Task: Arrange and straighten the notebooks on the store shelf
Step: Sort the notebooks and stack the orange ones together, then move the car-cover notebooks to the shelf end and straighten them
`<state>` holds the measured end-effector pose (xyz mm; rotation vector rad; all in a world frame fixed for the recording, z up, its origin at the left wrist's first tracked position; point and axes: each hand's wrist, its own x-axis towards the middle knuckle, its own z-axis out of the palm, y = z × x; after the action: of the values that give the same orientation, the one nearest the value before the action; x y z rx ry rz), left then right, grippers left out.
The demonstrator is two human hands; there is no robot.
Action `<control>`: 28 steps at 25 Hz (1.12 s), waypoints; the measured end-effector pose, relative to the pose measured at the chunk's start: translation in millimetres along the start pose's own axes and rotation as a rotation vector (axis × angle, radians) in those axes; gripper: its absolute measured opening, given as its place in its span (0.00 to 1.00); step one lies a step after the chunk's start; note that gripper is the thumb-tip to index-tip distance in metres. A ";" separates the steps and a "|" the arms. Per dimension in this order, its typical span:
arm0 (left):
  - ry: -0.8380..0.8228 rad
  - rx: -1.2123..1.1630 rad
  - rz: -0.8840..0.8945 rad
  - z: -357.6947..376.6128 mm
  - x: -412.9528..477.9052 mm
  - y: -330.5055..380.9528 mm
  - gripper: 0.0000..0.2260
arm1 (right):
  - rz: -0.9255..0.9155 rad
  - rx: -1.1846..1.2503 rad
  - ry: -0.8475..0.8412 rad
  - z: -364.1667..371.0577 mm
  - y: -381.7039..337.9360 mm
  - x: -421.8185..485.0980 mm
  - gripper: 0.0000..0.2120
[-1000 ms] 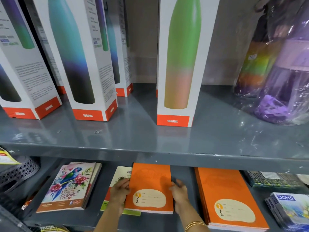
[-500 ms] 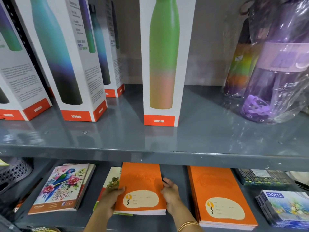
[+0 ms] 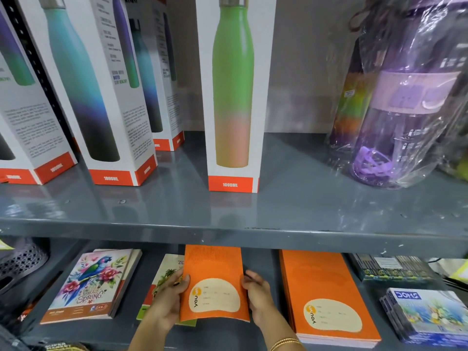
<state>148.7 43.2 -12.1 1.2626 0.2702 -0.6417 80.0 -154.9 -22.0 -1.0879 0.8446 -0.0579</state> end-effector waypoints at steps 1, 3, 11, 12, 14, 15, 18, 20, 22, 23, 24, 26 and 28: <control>-0.009 0.003 0.011 2.5 1.3 0.4 0.17 | -0.029 0.022 0.042 -4.5 -6.9 -1.5 0.16; -0.056 0.020 0.033 14.2 1.4 -1.0 0.17 | -0.134 0.052 0.119 -18.1 -24.9 -4.9 0.15; -0.154 0.196 0.120 147.5 -13.6 -33.4 0.13 | -0.423 -0.152 0.522 -125.2 -71.3 -16.6 0.15; -0.168 0.242 0.113 162.6 -15.3 -41.8 0.15 | -0.416 -0.159 0.562 -140.8 -71.8 -19.9 0.15; -0.182 0.301 0.086 185.4 -18.4 -60.0 0.16 | -0.383 -0.194 0.628 -169.8 -72.7 -31.0 0.11; -0.182 0.320 0.075 195.2 -20.0 -68.4 0.16 | -0.373 -0.197 0.628 -181.8 -72.8 -36.4 0.10; -0.140 0.445 0.092 217.8 -24.5 -89.7 0.11 | -0.367 -0.165 0.573 -209.6 -69.1 -42.8 0.10; -0.112 0.606 0.145 227.7 -26.5 -95.8 0.07 | -0.348 -0.238 0.604 -223.1 -64.4 -35.2 0.11; -0.093 0.763 0.212 232.8 -25.2 -96.8 0.04 | -0.308 -0.413 0.610 -228.8 -61.5 -26.4 0.12; -0.084 0.847 0.243 232.3 -24.4 -95.6 0.07 | -0.289 -0.514 0.614 -228.3 -61.2 -23.7 0.13; -0.064 0.926 0.274 230.1 -21.9 -94.0 0.12 | -0.287 -0.598 0.624 -224.9 -62.4 -21.8 0.13; 0.000 0.972 0.292 218.7 -18.3 -87.4 0.21 | -0.355 -0.725 0.632 -211.6 -64.5 -20.3 0.15; 0.048 0.962 0.279 197.3 -17.0 -77.9 0.20 | -0.474 -0.808 0.592 -185.6 -64.9 -23.1 0.23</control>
<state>59.3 -149.8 -5.7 2.1879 -0.2177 -0.5014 -30.0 -316.9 7.1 -2.0815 1.1549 -0.4870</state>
